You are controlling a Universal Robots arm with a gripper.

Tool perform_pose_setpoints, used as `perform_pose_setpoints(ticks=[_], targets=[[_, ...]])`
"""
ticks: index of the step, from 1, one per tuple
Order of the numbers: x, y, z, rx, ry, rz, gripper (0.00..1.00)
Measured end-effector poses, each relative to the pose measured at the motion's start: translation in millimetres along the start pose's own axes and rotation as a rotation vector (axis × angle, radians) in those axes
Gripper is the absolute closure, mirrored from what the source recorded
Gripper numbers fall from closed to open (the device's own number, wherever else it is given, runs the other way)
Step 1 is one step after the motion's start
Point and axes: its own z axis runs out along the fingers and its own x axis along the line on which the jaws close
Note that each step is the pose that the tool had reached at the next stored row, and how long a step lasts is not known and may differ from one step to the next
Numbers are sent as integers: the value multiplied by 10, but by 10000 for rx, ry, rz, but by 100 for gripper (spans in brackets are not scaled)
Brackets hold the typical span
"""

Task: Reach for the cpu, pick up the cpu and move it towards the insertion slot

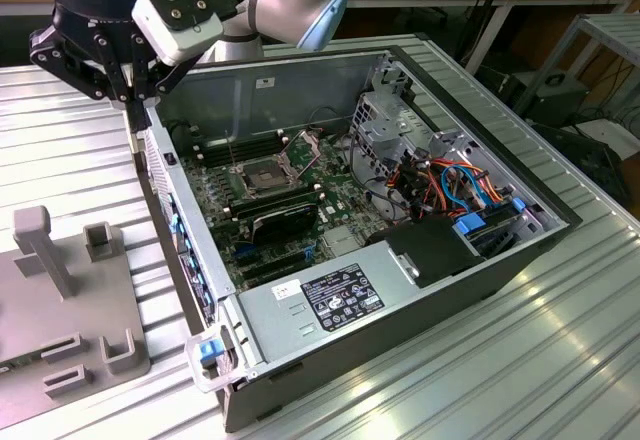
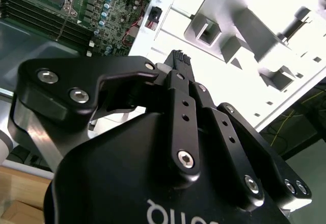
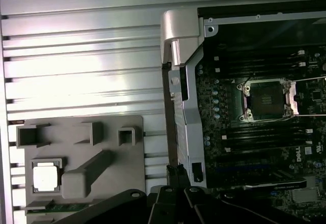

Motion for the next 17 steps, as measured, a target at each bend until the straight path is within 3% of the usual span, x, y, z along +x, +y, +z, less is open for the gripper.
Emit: perform_pose_setpoints(ticks=[17], targets=[[81, -6, -1, 0, 4, 0, 89]])
